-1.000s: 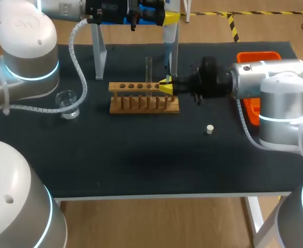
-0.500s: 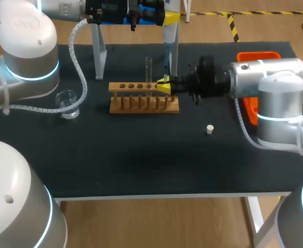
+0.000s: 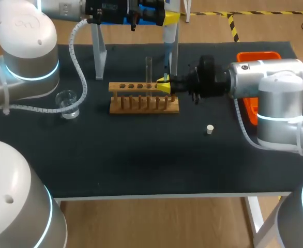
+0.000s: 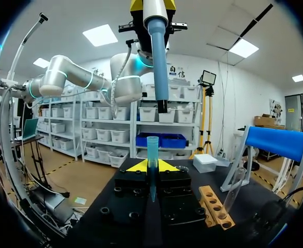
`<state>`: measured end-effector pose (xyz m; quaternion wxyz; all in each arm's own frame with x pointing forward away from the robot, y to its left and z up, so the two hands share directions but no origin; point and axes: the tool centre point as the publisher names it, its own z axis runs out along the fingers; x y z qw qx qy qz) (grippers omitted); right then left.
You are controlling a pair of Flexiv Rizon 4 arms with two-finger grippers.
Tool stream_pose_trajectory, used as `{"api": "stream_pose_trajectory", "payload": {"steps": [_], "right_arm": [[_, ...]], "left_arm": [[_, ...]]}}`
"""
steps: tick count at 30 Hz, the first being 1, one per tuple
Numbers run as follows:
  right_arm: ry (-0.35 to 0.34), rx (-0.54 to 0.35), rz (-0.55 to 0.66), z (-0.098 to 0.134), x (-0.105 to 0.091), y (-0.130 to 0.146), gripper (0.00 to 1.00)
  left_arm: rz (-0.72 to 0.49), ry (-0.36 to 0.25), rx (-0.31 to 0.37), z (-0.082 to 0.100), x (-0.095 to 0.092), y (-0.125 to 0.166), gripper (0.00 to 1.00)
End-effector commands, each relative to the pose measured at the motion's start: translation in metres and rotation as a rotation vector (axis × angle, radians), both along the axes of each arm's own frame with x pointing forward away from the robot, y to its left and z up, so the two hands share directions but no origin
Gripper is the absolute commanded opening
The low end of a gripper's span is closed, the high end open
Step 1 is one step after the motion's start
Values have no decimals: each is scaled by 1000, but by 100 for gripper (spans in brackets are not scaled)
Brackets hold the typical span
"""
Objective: Invert the test tube, pick up the pipette, mount the tip to pipette, aspirate from beaker and dispense into the tube, eject the tip, return the pipette, and cap with the stopper.
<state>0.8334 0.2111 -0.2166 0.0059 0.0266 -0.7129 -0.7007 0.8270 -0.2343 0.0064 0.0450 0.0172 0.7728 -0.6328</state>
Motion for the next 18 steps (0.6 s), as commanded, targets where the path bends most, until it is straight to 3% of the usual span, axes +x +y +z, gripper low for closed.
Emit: {"api": "stream_pose_trajectory", "payload": {"steps": [1, 18], "right_arm": [[-2, 0, 0, 1, -1, -2, 0], [-8, -3, 1, 8, 1, -2, 0]], "left_arm": [[-3, 1, 2, 1, 0, 1, 0], [-3, 1, 2, 1, 0, 1, 0]]}}
